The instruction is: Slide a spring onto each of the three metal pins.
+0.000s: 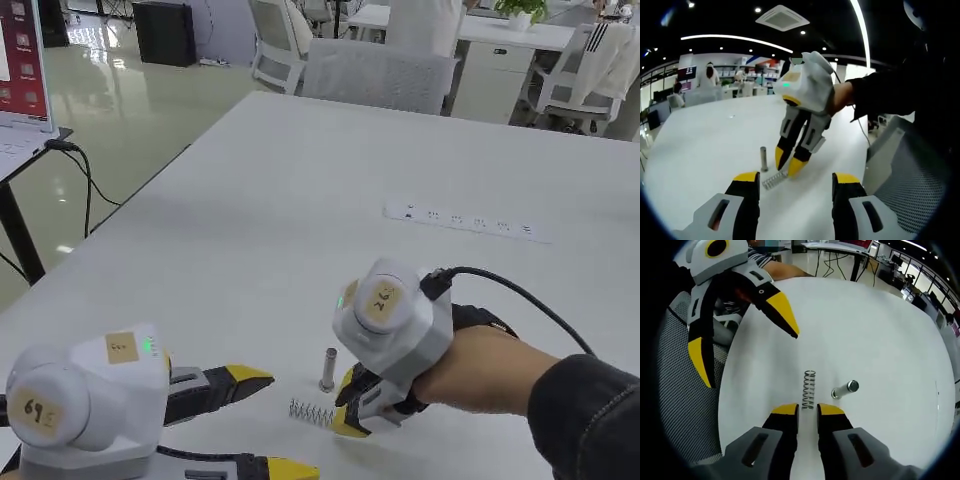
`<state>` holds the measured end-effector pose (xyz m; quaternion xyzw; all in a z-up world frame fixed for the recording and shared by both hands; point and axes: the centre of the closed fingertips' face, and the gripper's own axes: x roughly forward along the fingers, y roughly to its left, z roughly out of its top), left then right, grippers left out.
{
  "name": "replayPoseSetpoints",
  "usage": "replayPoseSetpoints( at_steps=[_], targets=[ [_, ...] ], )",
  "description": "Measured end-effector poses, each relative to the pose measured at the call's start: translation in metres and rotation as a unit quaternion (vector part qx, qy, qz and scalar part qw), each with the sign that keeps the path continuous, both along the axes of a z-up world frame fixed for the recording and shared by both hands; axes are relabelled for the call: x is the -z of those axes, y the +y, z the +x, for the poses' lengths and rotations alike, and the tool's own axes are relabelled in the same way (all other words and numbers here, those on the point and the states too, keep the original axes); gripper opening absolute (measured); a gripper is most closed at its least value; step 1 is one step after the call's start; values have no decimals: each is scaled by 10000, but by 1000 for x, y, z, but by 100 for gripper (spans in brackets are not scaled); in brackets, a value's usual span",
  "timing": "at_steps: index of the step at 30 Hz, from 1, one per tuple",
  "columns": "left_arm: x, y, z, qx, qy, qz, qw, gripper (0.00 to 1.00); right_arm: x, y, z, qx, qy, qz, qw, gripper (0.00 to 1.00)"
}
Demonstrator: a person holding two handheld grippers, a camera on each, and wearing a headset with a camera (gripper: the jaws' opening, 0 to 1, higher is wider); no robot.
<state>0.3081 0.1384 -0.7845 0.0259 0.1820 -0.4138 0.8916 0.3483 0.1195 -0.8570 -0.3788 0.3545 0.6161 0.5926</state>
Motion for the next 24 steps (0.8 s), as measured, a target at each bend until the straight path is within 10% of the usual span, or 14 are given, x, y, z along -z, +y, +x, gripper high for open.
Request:
replayPoseSetpoints(
  at_steps=[24],
  targets=[
    [5, 1, 1, -17, 38, 11, 10000, 50, 9, 5, 2, 139, -23, -53, 9999, 8]
  ],
)
